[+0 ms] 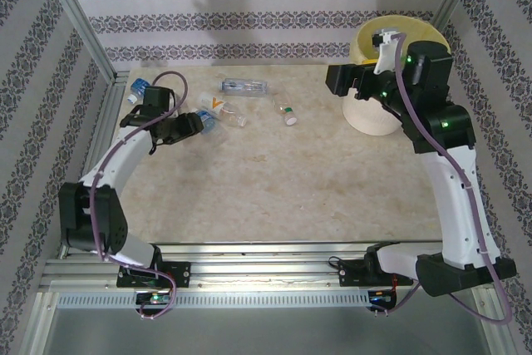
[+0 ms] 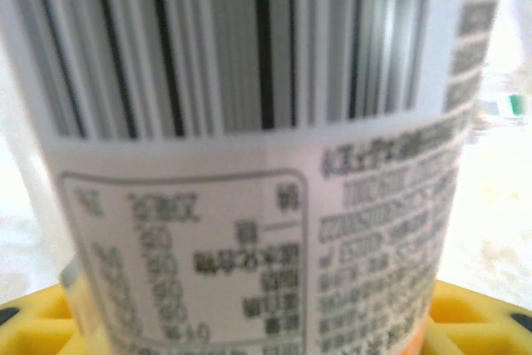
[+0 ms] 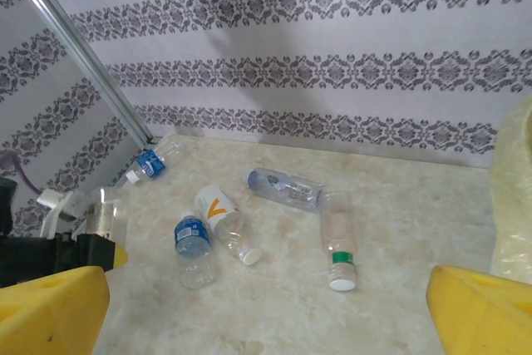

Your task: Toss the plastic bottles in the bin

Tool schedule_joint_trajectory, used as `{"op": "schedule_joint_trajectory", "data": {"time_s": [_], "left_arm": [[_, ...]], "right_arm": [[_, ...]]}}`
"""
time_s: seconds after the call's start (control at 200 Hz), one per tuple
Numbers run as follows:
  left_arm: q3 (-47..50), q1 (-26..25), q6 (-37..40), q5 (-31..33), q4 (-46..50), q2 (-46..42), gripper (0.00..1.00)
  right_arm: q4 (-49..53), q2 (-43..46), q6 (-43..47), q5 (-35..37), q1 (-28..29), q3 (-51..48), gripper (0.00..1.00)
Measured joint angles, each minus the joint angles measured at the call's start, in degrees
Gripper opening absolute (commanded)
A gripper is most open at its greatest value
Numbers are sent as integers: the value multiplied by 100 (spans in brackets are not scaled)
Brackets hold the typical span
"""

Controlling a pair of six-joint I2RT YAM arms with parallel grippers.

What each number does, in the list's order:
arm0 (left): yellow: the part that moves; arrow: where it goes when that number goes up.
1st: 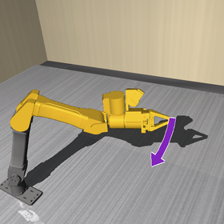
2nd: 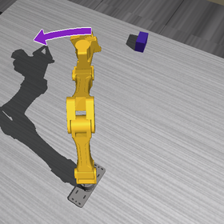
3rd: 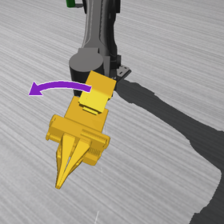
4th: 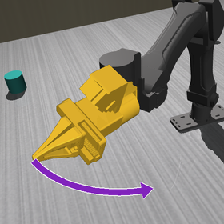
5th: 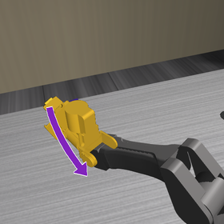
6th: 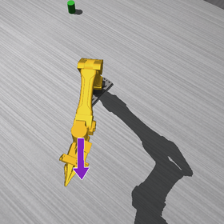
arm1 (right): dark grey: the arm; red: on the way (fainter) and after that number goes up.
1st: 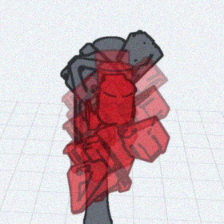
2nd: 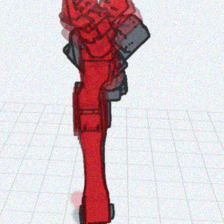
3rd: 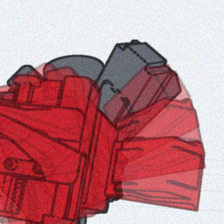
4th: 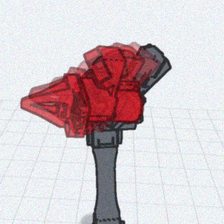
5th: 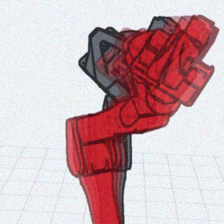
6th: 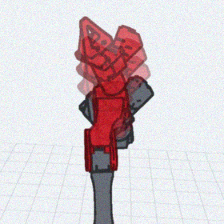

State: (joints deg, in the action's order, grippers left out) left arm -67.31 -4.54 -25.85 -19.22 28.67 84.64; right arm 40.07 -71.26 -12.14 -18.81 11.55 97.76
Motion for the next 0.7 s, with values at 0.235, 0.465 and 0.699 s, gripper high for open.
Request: {"op": "schedule_joint_trajectory", "data": {"time_s": [0.235,0.465,0.699], "left_arm": [[0,-564,424,-892,-750,-728,52],[-131,-1373,612,-1672,-1342,-876,50],[-520,-1899,470,-2216,-1899,-697,47]], "right_arm": [[-2,-186,-240,-369,70,2,98],[-103,-372,-492,-909,254,13,98],[-393,-651,-826,-1665,516,17,98]]}}
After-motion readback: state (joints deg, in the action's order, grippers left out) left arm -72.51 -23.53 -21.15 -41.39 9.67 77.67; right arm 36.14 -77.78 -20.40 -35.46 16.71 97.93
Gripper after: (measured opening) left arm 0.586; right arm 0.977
